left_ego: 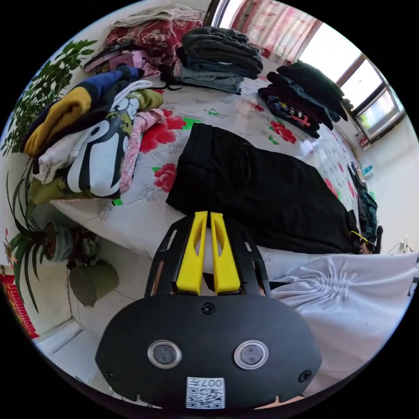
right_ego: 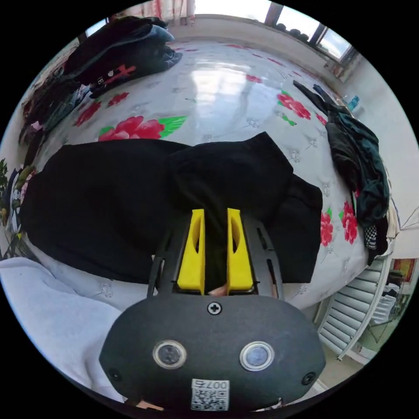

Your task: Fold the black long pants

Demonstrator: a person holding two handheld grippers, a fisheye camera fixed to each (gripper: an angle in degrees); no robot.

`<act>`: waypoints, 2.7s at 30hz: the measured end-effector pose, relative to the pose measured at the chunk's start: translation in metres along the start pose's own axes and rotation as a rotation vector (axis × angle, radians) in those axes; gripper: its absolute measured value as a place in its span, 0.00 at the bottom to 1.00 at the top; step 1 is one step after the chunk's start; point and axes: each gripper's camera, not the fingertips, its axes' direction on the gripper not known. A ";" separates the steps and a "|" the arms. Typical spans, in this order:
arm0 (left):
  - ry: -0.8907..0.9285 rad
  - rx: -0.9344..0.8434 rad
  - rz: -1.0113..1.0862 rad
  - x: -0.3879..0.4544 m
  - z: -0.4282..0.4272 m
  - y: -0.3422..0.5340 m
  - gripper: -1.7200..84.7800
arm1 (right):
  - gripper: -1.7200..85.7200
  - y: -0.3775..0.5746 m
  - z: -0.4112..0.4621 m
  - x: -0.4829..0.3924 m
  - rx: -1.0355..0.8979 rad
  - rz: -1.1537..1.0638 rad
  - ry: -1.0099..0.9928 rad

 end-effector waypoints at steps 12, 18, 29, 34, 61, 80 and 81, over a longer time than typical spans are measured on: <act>0.094 0.007 -0.081 -0.019 0.008 0.053 0.01 | 0.11 0.227 -0.041 0.284 0.344 0.973 -0.645; 0.106 -0.039 -0.067 -0.023 0.020 0.068 0.01 | 0.11 0.258 -0.004 0.328 0.489 1.145 -0.941; 0.126 -0.011 -0.087 -0.039 0.018 0.098 0.01 | 0.10 0.230 -0.093 0.375 0.382 0.853 -0.454; 0.131 -0.023 -0.093 -0.045 0.025 0.109 0.01 | 0.12 0.284 -0.044 0.365 0.379 1.040 -0.679; 0.418 0.192 -0.570 -0.194 0.066 0.116 0.18 | 0.05 0.078 -0.067 -0.297 -0.012 -0.613 -0.789; 0.549 0.223 -0.599 -0.184 0.122 0.040 0.23 | 0.09 0.067 0.019 -0.385 -0.032 -0.378 -0.751; 0.559 0.213 -0.604 -0.181 0.128 0.033 0.23 | 0.10 0.066 0.025 -0.384 -0.030 -0.358 -0.756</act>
